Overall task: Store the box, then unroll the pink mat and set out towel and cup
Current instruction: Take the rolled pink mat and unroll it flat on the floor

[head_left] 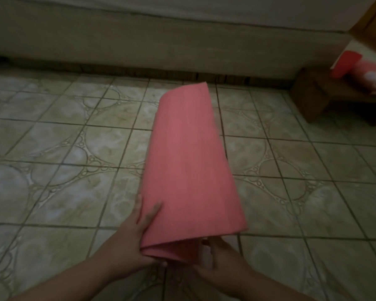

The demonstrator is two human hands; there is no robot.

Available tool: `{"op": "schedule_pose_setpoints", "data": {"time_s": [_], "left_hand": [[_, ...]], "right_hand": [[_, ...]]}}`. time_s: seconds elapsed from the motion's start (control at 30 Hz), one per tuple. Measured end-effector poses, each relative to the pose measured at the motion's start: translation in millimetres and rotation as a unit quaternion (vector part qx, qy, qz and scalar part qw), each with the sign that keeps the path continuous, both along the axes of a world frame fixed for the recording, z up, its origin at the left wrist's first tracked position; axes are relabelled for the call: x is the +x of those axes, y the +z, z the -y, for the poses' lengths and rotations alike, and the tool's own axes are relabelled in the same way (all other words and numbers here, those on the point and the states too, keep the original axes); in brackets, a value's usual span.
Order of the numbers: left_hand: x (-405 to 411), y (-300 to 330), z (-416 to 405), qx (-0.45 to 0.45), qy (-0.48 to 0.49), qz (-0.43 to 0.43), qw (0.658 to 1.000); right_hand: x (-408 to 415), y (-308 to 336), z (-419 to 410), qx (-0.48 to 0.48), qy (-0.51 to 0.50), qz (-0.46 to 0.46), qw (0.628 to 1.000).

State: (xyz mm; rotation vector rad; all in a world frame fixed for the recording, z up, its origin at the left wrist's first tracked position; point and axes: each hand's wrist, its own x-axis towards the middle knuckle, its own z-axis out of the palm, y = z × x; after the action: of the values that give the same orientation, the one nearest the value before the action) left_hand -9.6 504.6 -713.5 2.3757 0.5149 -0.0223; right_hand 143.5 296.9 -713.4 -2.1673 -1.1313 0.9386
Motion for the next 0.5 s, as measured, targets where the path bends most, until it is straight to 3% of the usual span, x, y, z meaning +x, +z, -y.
{"op": "schedule_pose_setpoints", "data": {"time_s": [0.13, 0.23, 0.33, 0.5], "left_hand": [[0.2, -2.9, -0.7, 0.008, 0.003, 0.016, 1.0], [-6.8, -7.7, -8.4, 0.02, 0.003, 0.004, 1.0], [-14.0, -3.6, -15.4, 0.023, 0.013, -0.017, 1.0], [-4.8, 6.5, -2.4, 0.071, 0.021, -0.029, 0.997]], "right_hand": [[13.5, 10.9, 11.4, 0.158, -0.199, -0.115, 0.96], [24.2, 18.9, 6.9, 0.252, -0.224, -0.161, 0.928], [22.7, 28.0, 0.1, 0.24, -0.194, -0.106, 0.945], [6.2, 24.3, -19.6, 0.121, -0.118, -0.013, 0.986]]}}
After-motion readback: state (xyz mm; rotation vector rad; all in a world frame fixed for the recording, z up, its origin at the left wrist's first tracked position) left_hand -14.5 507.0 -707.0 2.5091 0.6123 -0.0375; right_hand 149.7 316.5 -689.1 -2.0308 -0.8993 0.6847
